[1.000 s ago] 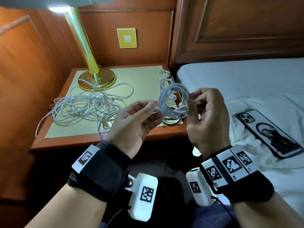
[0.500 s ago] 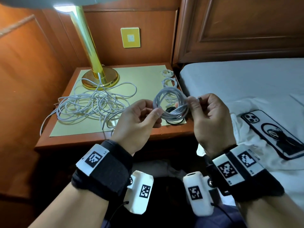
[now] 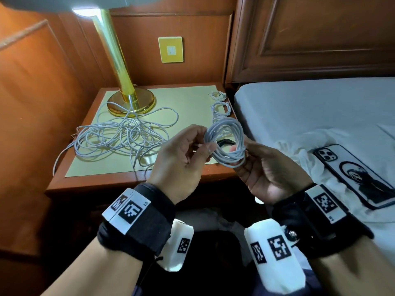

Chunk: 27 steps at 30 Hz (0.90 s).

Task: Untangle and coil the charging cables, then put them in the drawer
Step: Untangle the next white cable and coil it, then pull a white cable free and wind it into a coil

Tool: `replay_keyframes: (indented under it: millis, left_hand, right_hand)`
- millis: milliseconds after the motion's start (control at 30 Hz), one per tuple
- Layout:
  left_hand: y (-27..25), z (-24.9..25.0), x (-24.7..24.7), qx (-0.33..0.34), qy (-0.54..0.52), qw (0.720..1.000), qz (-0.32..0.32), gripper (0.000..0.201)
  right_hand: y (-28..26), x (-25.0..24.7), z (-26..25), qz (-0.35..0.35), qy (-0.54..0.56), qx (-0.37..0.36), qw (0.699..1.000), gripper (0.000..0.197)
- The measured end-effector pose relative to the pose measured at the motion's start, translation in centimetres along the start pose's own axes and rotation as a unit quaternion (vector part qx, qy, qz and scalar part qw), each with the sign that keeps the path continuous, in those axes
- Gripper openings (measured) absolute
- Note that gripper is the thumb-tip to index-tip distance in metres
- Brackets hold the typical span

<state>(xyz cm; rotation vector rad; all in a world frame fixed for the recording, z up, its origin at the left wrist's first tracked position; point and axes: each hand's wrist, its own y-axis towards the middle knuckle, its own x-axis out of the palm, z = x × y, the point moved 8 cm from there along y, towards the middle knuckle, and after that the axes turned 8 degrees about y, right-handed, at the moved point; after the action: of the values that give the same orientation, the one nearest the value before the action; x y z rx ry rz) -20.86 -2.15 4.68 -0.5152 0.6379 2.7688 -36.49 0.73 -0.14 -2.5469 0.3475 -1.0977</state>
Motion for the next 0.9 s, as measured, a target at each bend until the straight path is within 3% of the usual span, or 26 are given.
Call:
replay_keyframes:
  millis: [67, 133, 200, 333, 433, 600, 700, 900]
  left_hand:
    - [0.0, 0.7, -0.1, 0.036, 0.026, 0.999, -0.006, 0.010]
    - [-0.1, 0.8, -0.1, 0.049, 0.050, 0.997, -0.008, 0.009]
    - [0.0, -0.2, -0.3, 0.014, 0.067, 0.998, -0.006, 0.011]
    - [0.2, -3.9, -0.2, -0.121, 0.030, 0.992, 0.002, 0.012]
    - [-0.2, -6.1, 0.6, -0.219, -0.051, 0.974, 0.006, 0.016]
    - [-0.3, -9.6, -0.4, -0.311, -0.080, 0.945, 0.056, 0.022]
    - [-0.3, -10.7, -0.9, -0.338, -0.073, 0.935, 0.073, 0.023]
    - [0.2, -12.5, -1.1, -0.360, -0.013, 0.930, 0.076, 0.017]
  right_hand:
    - [0.1, 0.1, 0.4, -0.011, -0.004, 0.020, 1.000, 0.024]
    - [0.1, 0.2, 0.5, -0.011, -0.018, 0.016, 1.000, 0.015]
    - [0.1, 0.0, 0.3, 0.007, -0.029, -0.021, 0.999, 0.008]
    - [0.6, -0.9, -0.4, 0.051, -0.129, -0.125, 0.983, 0.018]
    - [1.2, -1.0, 0.4, 0.057, -0.253, -0.128, 0.957, 0.013]
    - [2.1, -0.7, 1.3, 0.035, -0.403, -0.147, 0.903, 0.011]
    - [3.0, -0.6, 1.5, 0.020, -0.486, -0.164, 0.858, 0.011]
    - [4.8, -0.9, 2.7, 0.002, -0.579, -0.141, 0.803, 0.010]
